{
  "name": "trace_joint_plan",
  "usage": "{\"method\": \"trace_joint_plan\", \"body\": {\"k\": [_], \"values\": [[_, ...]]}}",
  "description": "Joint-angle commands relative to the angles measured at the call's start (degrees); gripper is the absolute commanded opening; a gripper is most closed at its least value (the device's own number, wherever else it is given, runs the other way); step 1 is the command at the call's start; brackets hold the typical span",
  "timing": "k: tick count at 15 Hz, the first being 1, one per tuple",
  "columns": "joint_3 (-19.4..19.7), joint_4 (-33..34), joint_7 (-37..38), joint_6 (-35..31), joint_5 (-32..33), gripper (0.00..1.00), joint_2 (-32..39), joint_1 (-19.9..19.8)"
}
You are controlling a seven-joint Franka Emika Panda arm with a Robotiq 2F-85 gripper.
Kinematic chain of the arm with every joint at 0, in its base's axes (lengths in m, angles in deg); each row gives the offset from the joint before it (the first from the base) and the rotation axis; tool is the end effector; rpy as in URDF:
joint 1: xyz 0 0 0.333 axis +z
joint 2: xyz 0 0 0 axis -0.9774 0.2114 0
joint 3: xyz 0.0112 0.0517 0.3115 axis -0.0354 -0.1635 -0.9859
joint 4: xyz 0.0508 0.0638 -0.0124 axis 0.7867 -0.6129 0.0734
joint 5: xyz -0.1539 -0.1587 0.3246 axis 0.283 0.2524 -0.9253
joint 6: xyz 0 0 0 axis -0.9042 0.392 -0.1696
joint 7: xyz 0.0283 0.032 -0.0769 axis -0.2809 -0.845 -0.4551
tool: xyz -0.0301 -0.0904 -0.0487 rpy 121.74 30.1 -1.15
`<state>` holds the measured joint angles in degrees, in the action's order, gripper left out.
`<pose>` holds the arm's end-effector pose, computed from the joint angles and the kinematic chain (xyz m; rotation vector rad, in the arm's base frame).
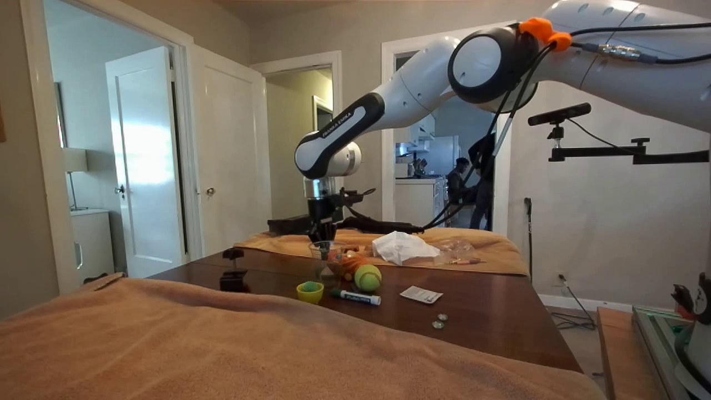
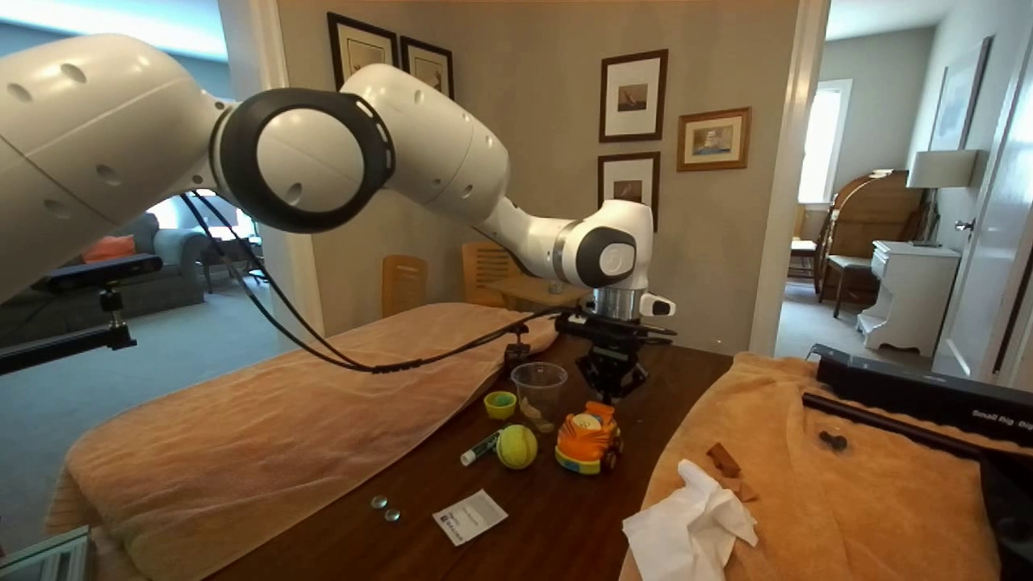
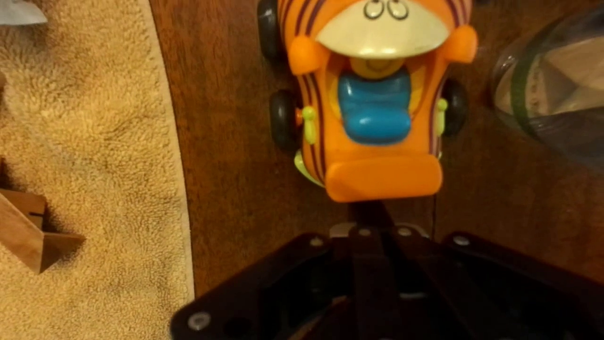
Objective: Push the car towards you
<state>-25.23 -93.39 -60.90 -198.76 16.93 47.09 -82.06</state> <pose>0.7628 -0.0658 0.2079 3.0985 0.3297 -0.1010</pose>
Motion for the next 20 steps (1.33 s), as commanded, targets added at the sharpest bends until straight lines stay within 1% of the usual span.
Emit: {"method": "trace_joint_plan", "body": {"k": [1,6,10,12,17,20], "values": [[0.26,-1.32,1.44,1.92,1.42,0.0,-1.41,0.34],[0.19,-5.39,1.52,1.25,1.34,0.0,-3.82,0.34],[0.41,-12.72,2.86,-1.97,1.26,0.0,-7.64,0.39],[0.42,-17.68,4.15,-5.71,0.9,0.0,-9.99,0.37],[0.82,-31.17,8.37,-20.61,0.42,0.0,-16.05,0.25],[0.96,-39.13,8.52,-26.95,0.61,0.0,-20.23,0.04]]}}
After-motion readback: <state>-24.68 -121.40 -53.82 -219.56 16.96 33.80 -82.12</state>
